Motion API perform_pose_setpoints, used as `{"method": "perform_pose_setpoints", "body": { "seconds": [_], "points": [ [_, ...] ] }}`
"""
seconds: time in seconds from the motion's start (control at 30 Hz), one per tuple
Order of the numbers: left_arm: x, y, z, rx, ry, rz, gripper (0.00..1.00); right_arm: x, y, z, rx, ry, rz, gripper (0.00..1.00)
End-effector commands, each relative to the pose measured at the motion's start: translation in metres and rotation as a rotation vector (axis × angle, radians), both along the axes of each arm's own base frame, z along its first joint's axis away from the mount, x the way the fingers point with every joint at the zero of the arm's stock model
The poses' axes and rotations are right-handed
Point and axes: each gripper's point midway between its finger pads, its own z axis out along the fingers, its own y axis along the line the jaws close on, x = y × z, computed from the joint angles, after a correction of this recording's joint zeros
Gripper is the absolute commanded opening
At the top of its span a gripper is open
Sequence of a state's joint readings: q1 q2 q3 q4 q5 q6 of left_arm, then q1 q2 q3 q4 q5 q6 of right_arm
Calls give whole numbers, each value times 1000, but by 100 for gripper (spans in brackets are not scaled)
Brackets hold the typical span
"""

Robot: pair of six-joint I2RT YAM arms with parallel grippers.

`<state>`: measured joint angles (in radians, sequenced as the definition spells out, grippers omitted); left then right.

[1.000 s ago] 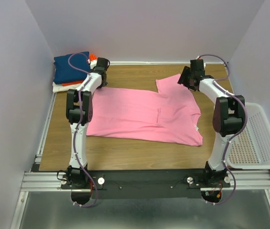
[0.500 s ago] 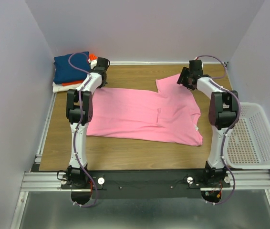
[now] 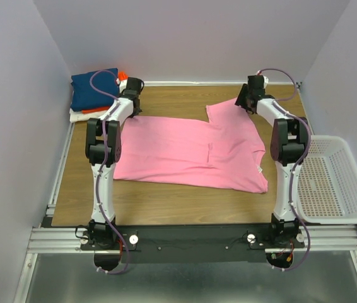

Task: Fold and stack the t-shirts
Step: Fold the tshirt

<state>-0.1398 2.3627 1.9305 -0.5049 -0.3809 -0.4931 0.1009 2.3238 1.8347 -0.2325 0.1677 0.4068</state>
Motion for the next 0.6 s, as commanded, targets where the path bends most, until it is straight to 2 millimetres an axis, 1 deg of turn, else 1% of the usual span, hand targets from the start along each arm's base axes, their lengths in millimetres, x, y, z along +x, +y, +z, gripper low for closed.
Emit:
{"method": "perform_pose_setpoints", "body": {
  "seconds": [0.0,0.07,0.2,0.23,0.3,0.47,0.53,0.57],
  "points": [
    [-1,-9,13,-21,-21,-38,0,8,-9,-22,-41,20,-22,63],
    [-1,-11,12,-30,-21,-47,0,9,-7,-29,-33,31,-14,60],
    [-1,-14,13,-41,-28,-56,0,7,-3,-41,-30,55,-13,57],
    [-1,-14,13,-40,-29,-59,0,4,-2,-47,-33,71,-13,55],
    [-1,-15,14,-44,-33,-62,0,3,0,-51,-33,80,-11,53],
    [1,-17,19,-49,-47,-68,0,-2,12,-56,-18,97,3,38],
    [2,-17,21,-49,-50,-69,0,-4,15,-56,-14,103,4,34],
    [1,-16,21,-46,-50,-70,0,-6,18,-55,-7,103,8,30]
  ]
}}
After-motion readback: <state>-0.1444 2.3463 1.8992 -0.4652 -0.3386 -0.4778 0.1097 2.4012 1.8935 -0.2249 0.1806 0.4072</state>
